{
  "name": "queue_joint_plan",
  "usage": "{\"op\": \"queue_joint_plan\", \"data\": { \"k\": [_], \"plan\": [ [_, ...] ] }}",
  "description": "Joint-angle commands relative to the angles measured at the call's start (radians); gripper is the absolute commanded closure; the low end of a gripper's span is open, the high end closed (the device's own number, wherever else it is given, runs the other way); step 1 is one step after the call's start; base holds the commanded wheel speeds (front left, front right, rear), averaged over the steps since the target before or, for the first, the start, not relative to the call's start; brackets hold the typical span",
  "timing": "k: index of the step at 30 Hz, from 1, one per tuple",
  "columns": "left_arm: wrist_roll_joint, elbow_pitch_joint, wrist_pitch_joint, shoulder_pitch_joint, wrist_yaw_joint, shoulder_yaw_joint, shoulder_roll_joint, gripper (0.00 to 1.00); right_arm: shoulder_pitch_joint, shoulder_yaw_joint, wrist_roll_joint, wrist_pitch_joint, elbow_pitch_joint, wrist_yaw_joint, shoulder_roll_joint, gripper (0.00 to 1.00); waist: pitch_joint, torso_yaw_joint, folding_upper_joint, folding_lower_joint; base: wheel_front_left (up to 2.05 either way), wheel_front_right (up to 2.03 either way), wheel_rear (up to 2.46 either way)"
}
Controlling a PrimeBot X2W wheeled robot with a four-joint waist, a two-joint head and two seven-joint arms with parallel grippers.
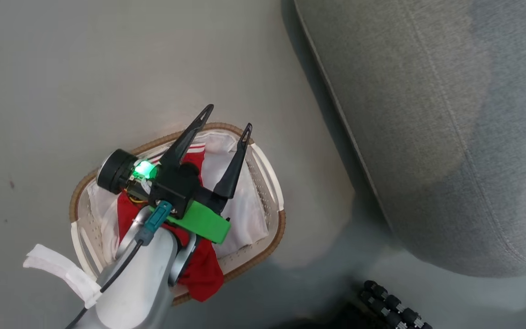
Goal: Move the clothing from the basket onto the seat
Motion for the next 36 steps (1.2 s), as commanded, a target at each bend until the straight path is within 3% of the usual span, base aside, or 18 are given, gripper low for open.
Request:
{"op": "queue_joint_plan", "data": {
  "k": [1,14,15,16,17,18,19,36],
  "plan": [
    [0.008,-0.01,-0.001,-0.028,0.001,-0.001,0.002,0.0,-0.001,-0.005,-0.018,0.0,0.028,-0.001,-0.012,1.0,0.109,0.077,0.0,-0.0003,0.0,0.0,0.0],
    [0.021,-0.033,-0.001,-0.02,0.0,-0.047,-0.02,0.0,0.219,-0.055,-0.036,0.0,0.155,-0.001,0.01,1.0,0.107,0.079,0.0,-0.0003,0.0,0.0,0.0],
    [0.018,-0.03,-0.001,-0.018,0.0,-0.05,-0.021,0.0,0.234,-0.061,-0.034,0.0,0.157,-0.001,0.014,0.93,0.099,0.079,0.0,-0.0003,0.0,0.0,0.0],
    [0.016,-0.028,-0.001,-0.017,-0.001,-0.051,-0.022,0.0,0.246,-0.064,-0.035,0.0,0.157,-0.001,0.017,0.77,0.092,0.08,0.0,-0.0003,0.0,0.0,0.0],
    [0.011,-0.026,-0.001,-0.015,-0.001,-0.051,-0.022,0.0,0.264,-0.067,-0.038,0.0,0.157,-0.001,0.021,0.53,0.083,0.082,0.0,-0.0003,0.0,0.0,0.0],
    [0.009,-0.023,-0.001,-0.013,-0.001,-0.051,-0.022,0.0,0.277,-0.068,-0.039,0.0,0.157,-0.001,0.025,0.22,0.075,0.083,0.0,-0.0003,0.0,0.0,0.0],
    [0.007,-0.02,-0.001,-0.01,-0.001,-0.05,-0.023,0.0,0.293,-0.067,-0.036,0.0,0.161,-0.001,0.03,0.0,0.064,0.085,0.0,-0.0003,0.0,0.0,0.0],
    [-0.047,0.013,-0.001,0.106,0.011,0.087,-0.059,0.0,0.643,0.014,-0.01,0.0,0.047,-0.001,0.094,0.0,-0.23,0.154,0.0,-0.0003,0.0,0.0,0.0]
  ]
}}
